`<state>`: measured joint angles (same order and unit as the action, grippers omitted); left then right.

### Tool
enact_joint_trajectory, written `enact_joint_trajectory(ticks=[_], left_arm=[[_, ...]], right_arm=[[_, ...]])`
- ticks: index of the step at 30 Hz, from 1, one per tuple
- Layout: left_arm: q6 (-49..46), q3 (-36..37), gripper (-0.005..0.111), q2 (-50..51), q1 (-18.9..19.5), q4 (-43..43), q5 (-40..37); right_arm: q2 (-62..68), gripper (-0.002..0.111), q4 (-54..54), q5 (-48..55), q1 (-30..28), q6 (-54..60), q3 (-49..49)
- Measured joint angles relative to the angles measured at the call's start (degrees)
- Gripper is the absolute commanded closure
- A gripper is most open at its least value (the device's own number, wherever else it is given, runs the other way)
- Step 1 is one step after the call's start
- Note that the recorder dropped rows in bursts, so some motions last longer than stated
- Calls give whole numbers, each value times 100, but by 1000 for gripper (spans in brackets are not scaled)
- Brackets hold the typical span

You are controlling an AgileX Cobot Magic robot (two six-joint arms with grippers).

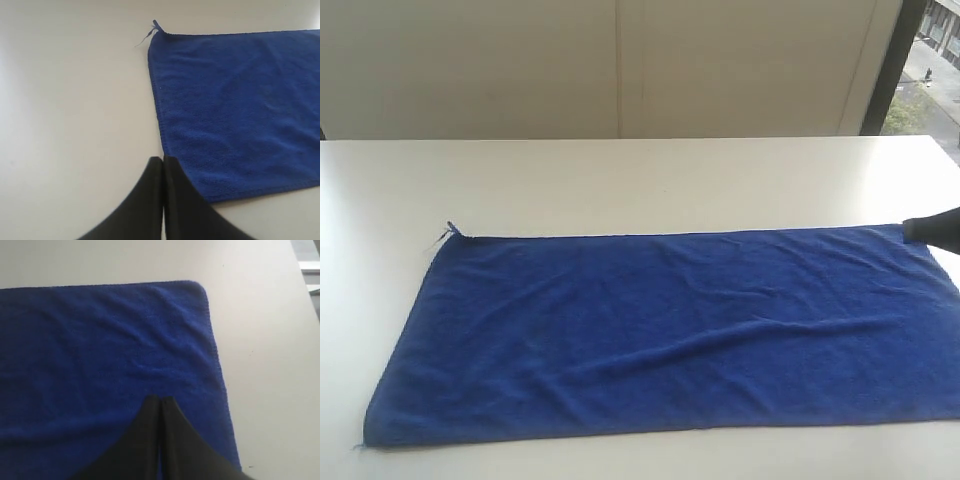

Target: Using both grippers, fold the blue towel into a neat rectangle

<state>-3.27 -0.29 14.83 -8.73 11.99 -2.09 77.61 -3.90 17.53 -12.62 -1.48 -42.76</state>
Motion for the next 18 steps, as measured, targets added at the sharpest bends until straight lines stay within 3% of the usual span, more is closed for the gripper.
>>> enact_joint_trajectory(ticks=[5, 15, 18], left_arm=[[27, 0, 107, 0, 0, 0, 11], [50, 0, 107, 0, 0, -15, 11], [63, 0, 107, 0, 0, -15, 11]], right_arm=[[603, 108, 167, 583, 0, 210, -406], [1669, 108, 1382, 1809, -37, 1781, -1403], [1831, 102, 1584, 2100, -223, 1959, -1648]])
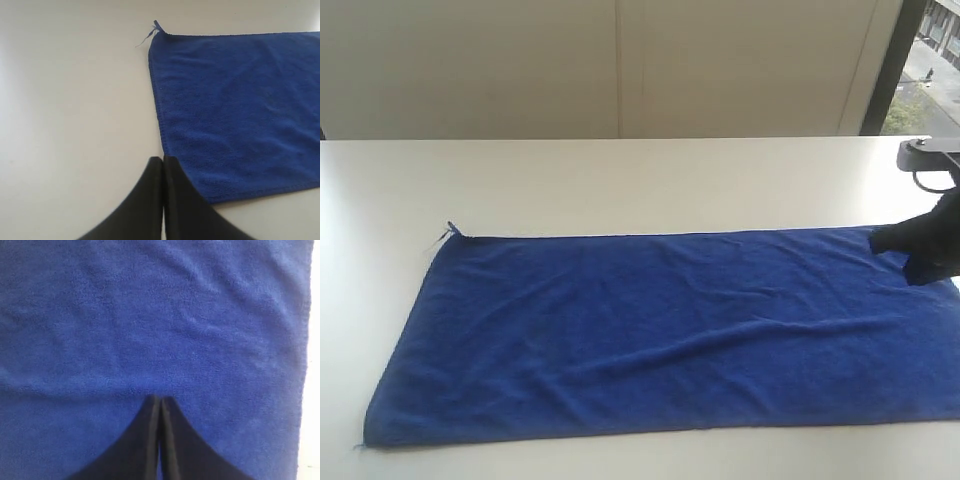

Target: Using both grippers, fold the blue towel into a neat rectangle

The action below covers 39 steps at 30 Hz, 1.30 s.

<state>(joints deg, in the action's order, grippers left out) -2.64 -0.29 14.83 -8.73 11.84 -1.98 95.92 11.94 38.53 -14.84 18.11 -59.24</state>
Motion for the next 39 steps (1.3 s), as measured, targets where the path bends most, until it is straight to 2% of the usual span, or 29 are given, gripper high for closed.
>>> enact_joint_trajectory(ticks=[6, 8, 19, 29, 39], left_arm=[[0, 0, 107, 0, 0, 0, 0], [0, 0, 107, 0, 0, 0, 0], [0, 0, 107, 0, 0, 0, 0], [0, 0, 107, 0, 0, 0, 0], [0, 0, 107, 0, 0, 0, 0]], right_arm=[[36, 69, 64, -31, -865, 54, -167], [105, 64, 89, -184, -1114, 180, -178], [1374, 63, 143, -535, -1250, 516, -715], [1738, 64, -89, -628, -1250, 538, -868], [1839, 69, -159, -475, -1250, 551, -877]])
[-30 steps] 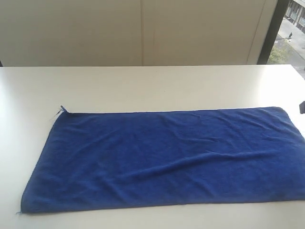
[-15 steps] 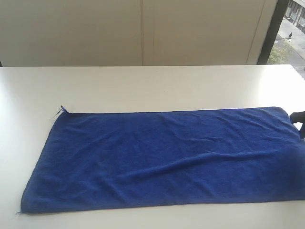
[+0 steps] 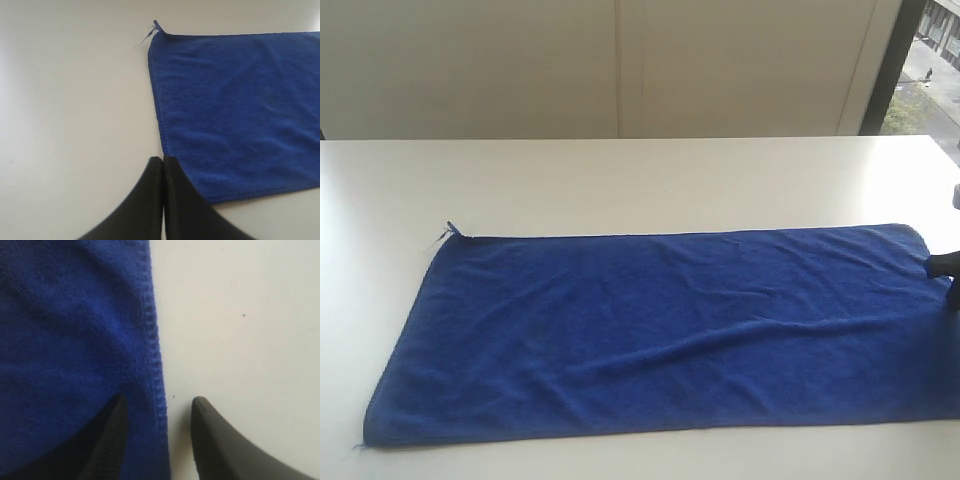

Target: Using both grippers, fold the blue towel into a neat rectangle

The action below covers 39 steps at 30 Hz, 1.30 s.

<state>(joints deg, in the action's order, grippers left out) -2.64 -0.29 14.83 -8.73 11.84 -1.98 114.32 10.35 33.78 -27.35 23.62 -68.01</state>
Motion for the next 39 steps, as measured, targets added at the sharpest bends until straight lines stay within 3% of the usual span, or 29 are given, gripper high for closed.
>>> enact_joint_trajectory(ticks=[6, 15, 22, 30, 33, 39], left_arm=[[0, 0, 107, 0, 0, 0, 0], [0, 0, 107, 0, 0, 0, 0], [0, 0, 107, 0, 0, 0, 0], [0, 0, 107, 0, 0, 0, 0], [0, 0, 107, 0, 0, 0, 0], [0, 0, 107, 0, 0, 0, 0]], right_arm=[[0, 72, 0, 0, 0, 0, 0], [74, 89, 0, -11, 175, 11, -42], [74, 108, 21, 2, 202, 11, -42], [40, 108, 68, 82, 232, 11, -42], [-137, 108, 48, 208, 476, 11, -6], [-470, 108, 48, 280, 1611, -27, -6]])
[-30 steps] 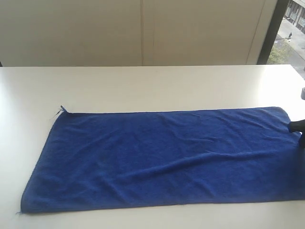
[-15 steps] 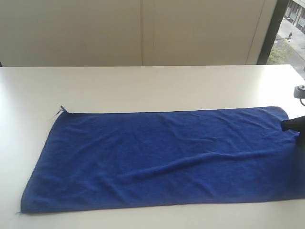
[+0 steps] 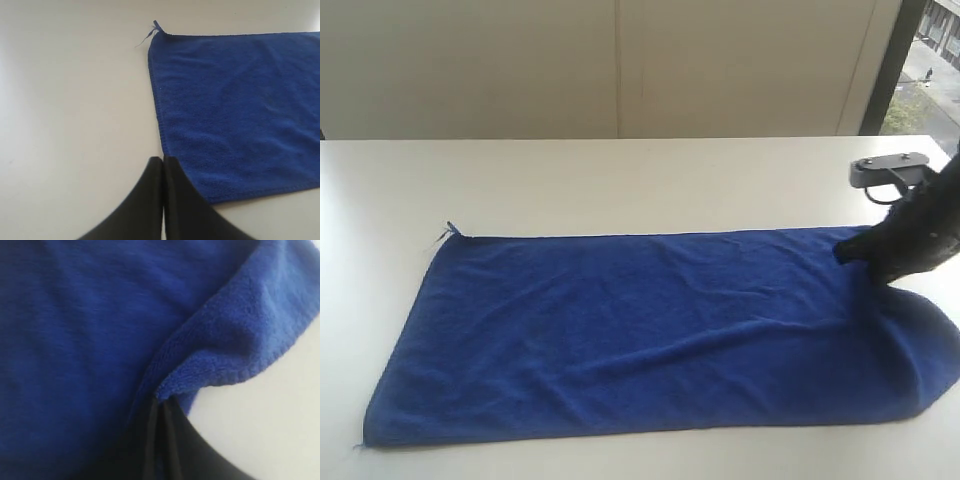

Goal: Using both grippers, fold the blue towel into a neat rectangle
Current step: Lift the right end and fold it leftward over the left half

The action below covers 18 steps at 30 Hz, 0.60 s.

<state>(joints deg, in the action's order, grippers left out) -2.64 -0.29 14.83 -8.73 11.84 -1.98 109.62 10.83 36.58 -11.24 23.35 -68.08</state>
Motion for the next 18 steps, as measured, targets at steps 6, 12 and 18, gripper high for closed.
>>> enact_joint_trajectory(ticks=[6, 12, 18], left_arm=[[0, 0, 107, 0, 0, 0, 0], [0, 0, 107, 0, 0, 0, 0], [0, 0, 107, 0, 0, 0, 0]], right_arm=[[-189, 108, 34, 136, 1310, -329, -167], [-189, 108, 201, 201, 2148, -517, -474], [-189, 108, 234, 136, 3341, -912, -1013]])
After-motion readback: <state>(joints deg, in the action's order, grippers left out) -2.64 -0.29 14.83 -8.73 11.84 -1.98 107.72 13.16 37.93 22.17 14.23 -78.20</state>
